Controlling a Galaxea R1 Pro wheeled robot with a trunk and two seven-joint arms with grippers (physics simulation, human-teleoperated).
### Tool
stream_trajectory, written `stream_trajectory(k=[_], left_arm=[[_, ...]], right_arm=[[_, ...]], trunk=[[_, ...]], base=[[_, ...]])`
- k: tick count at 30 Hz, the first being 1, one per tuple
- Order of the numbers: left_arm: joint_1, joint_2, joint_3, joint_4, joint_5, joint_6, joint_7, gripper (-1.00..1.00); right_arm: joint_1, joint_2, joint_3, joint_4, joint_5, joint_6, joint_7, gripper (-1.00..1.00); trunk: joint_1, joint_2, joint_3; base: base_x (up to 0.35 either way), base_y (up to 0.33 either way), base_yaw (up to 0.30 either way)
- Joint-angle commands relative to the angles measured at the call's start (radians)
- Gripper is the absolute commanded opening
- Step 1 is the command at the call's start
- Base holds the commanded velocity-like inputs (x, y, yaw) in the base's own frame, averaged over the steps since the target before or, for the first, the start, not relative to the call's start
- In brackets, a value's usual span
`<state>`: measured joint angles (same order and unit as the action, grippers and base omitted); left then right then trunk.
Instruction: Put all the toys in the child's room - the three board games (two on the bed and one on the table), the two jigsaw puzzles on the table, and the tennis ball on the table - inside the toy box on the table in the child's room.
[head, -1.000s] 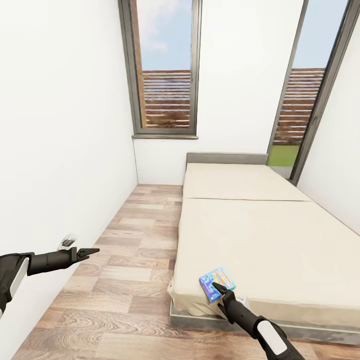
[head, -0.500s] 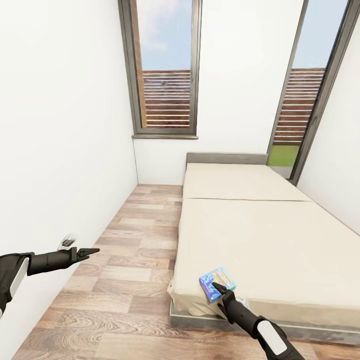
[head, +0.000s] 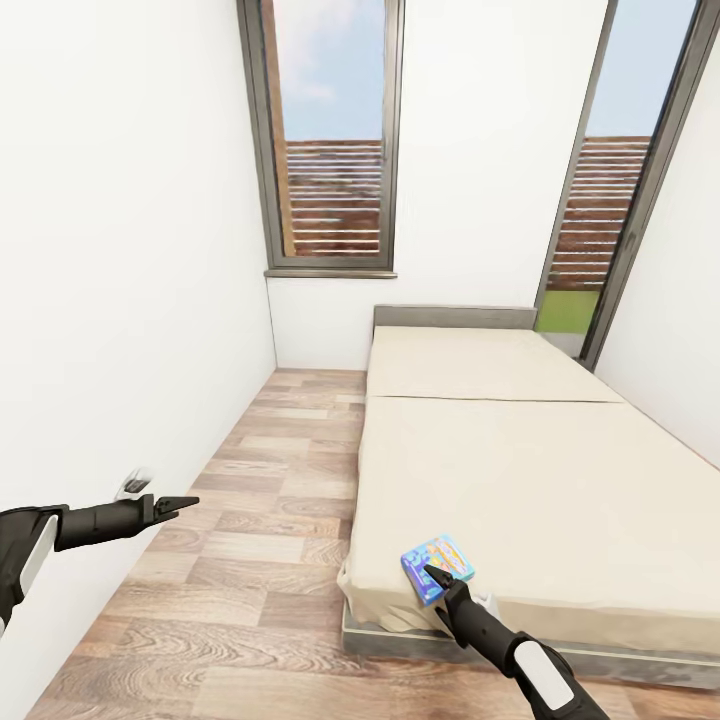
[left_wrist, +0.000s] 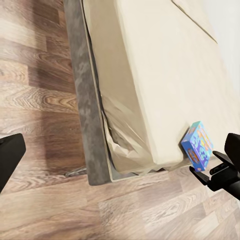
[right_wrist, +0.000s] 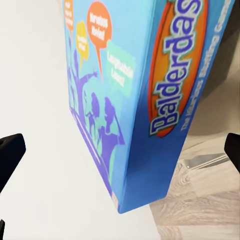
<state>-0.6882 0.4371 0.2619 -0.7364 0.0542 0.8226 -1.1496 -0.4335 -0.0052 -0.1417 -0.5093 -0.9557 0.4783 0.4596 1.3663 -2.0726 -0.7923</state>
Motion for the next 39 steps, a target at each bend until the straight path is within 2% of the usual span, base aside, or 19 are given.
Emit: stream_trajectory(k=[1, 29, 30, 39], left_arm=[[-0.001, 0.000, 0.000, 0.000, 0.004, 0.009, -0.001, 1.00], [-0.001, 0.000, 0.001, 0.000, 0.004, 0.007, -0.001, 1.00], [-0.001, 0.000, 0.001, 0.000, 0.004, 0.007, -0.001, 1.00], [-0.001, 0.000, 0.001, 0.000, 0.003, 0.007, -0.001, 1.00]], right_arm=[[-0.001, 0.000, -0.004, 0.000, -0.005, 0.008, 0.001, 1.00], [-0.001, 0.001, -0.004, 0.001, -0.005, 0.008, 0.002, 1.00], [-0.001, 0.001, -0.004, 0.001, -0.005, 0.008, 0.002, -1.00], [-0.001, 0.001, -0.004, 0.001, -0.006, 0.008, 0.002, -1.00]], trunk=[[0.000, 0.000, -0.001], [0.000, 0.000, -0.001], [0.000, 0.000, -0.001], [0.000, 0.000, -0.001]], base=[[0.000, 0.011, 0.000], [0.000, 0.001, 0.000], [0.000, 0.000, 0.000], [0.000, 0.000, 0.000]])
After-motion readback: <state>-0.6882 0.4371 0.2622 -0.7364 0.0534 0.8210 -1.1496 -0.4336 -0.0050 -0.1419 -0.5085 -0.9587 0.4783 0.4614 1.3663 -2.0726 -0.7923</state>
